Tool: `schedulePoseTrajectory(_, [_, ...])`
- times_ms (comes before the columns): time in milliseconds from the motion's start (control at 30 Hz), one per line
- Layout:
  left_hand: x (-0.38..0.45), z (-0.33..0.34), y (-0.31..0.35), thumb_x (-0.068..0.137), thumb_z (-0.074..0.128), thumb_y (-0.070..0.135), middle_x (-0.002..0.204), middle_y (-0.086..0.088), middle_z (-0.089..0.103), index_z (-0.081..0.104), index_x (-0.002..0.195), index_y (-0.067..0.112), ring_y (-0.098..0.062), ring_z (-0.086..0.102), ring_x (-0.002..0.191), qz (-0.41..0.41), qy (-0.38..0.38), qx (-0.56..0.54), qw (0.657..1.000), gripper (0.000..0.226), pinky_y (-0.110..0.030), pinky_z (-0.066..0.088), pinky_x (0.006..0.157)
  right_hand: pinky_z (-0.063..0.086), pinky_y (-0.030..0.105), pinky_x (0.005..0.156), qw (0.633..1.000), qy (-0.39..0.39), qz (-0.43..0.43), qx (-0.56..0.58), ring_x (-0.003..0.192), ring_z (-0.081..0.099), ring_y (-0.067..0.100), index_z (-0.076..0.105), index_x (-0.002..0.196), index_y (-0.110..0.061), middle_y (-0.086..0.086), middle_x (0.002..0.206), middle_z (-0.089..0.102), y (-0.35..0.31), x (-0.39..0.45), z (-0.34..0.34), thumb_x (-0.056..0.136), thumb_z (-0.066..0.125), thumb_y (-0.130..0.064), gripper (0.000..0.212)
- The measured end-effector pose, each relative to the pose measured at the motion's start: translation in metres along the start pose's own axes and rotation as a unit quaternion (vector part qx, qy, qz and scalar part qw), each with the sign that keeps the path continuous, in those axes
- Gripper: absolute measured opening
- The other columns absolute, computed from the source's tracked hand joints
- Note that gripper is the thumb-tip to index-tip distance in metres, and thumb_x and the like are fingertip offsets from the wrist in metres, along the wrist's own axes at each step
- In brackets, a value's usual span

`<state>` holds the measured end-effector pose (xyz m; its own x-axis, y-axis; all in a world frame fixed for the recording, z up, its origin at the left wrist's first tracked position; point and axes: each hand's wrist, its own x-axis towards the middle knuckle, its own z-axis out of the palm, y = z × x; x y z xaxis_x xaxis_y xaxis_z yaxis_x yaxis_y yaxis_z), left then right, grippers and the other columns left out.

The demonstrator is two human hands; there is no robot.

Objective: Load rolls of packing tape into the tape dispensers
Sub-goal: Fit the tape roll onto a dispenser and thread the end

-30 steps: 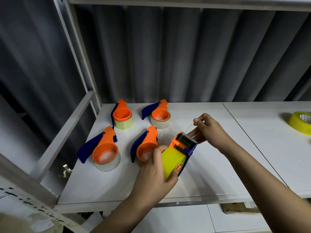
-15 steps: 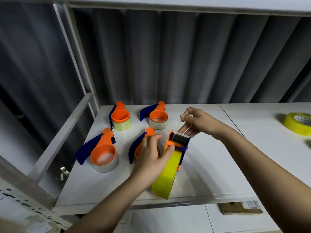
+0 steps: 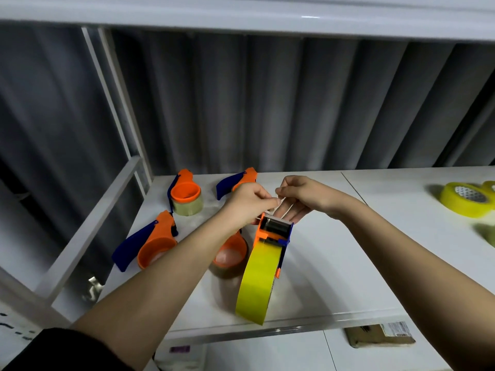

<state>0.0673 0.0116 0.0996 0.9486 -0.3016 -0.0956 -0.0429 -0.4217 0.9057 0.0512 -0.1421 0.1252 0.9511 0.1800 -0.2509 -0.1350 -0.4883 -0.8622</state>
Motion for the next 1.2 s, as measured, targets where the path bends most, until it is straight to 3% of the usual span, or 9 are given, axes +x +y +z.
schedulePoseTrajectory(133, [0.0, -0.01, 0.003, 0.087, 0.069, 0.024, 0.094, -0.005, 0.072, 0.065, 0.096, 0.014, -0.013, 0.068, 0.077, -0.028, -0.043, -0.024, 0.998, 0.014, -0.022, 0.055, 0.057, 0.059, 0.027, 0.056, 1.0, -0.004, -0.002, 0.004, 0.063, 0.071, 0.023, 0.043, 0.085, -0.011, 0.011, 0.078, 0.073, 0.0, 0.0, -0.001, 0.101, 0.044, -0.02, 0.018])
schedulePoseTrajectory(233, [0.001, -0.015, 0.003, 0.087, 0.068, 0.023, 0.095, -0.003, 0.073, 0.066, 0.102, 0.013, -0.014, 0.071, 0.083, -0.045, -0.063, -0.028, 0.997, 0.019, -0.025, 0.059, 0.067, 0.059, 0.028, 0.057, 1.0, -0.005, -0.002, 0.004, 0.064, 0.071, 0.023, 0.043, 0.086, -0.011, 0.013, 0.08, 0.073, 0.0, 0.001, 0.0, 0.101, 0.045, -0.02, 0.018])
schedulePoseTrajectory(433, [0.003, -0.015, 0.003, 0.093, 0.057, 0.014, 0.084, -0.001, 0.068, 0.058, 0.091, 0.011, -0.01, 0.067, 0.071, 0.041, -0.071, 0.028, 0.996, 0.004, -0.019, 0.053, 0.057, 0.059, 0.027, 0.058, 1.0, -0.006, -0.014, -0.007, 0.064, 0.071, 0.022, 0.044, 0.089, -0.012, 0.01, 0.078, 0.073, 0.002, 0.003, -0.001, 0.102, 0.043, -0.022, 0.016])
schedulePoseTrajectory(600, [0.003, -0.025, 0.002, 0.095, 0.054, 0.015, 0.08, 0.003, 0.064, 0.056, 0.089, 0.014, -0.006, 0.066, 0.067, 0.08, -0.126, 0.062, 0.987, 0.006, -0.019, 0.054, 0.061, 0.06, 0.031, 0.063, 0.999, -0.027, -0.025, -0.018, 0.068, 0.072, 0.024, 0.044, 0.094, -0.011, 0.013, 0.084, 0.073, 0.005, 0.002, -0.004, 0.102, 0.042, -0.023, 0.015])
schedulePoseTrajectory(767, [0.004, -0.028, -0.003, 0.096, 0.055, 0.018, 0.078, 0.004, 0.064, 0.059, 0.089, 0.013, -0.002, 0.065, 0.061, 0.067, -0.156, 0.025, 0.985, 0.009, -0.018, 0.052, 0.06, 0.061, 0.033, 0.066, 0.998, -0.045, -0.034, -0.022, 0.071, 0.072, 0.026, 0.044, 0.096, -0.01, 0.018, 0.089, 0.073, 0.009, 0.002, -0.006, 0.102, 0.041, -0.023, 0.015])
schedulePoseTrajectory(933, [0.006, -0.025, -0.01, 0.093, 0.058, 0.026, 0.09, 0.001, 0.071, 0.065, 0.095, 0.013, -0.01, 0.07, 0.084, 0.019, -0.154, -0.012, 0.988, 0.014, -0.022, 0.057, 0.076, 0.06, 0.03, 0.064, 0.997, -0.059, -0.041, -0.003, 0.072, 0.073, 0.026, 0.045, 0.096, -0.009, 0.021, 0.093, 0.072, 0.013, 0.003, -0.008, 0.101, 0.044, -0.023, 0.015])
schedulePoseTrajectory(1100, [0.003, -0.023, -0.004, 0.094, 0.055, 0.037, 0.093, -0.004, 0.073, 0.066, 0.094, 0.014, -0.016, 0.072, 0.085, -0.027, -0.131, -0.076, 0.988, 0.025, -0.024, 0.058, 0.074, 0.06, 0.032, 0.067, 0.998, -0.062, -0.016, 0.029, 0.078, 0.073, 0.03, 0.046, 0.088, -0.011, 0.023, 0.095, 0.072, 0.016, 0.002, -0.01, 0.1, 0.047, -0.022, 0.017])
schedulePoseTrajectory(1200, [0.003, -0.02, 0.0, 0.09, 0.059, 0.042, 0.096, -0.006, 0.073, 0.066, 0.101, 0.014, -0.017, 0.072, 0.084, -0.03, -0.129, -0.033, 0.991, 0.031, -0.025, 0.057, 0.069, 0.06, 0.036, 0.072, 0.996, -0.08, 0.0, 0.042, 0.08, 0.072, 0.031, 0.05, 0.088, -0.01, 0.023, 0.096, 0.072, 0.016, 0.005, -0.011, 0.1, 0.048, -0.019, 0.015])
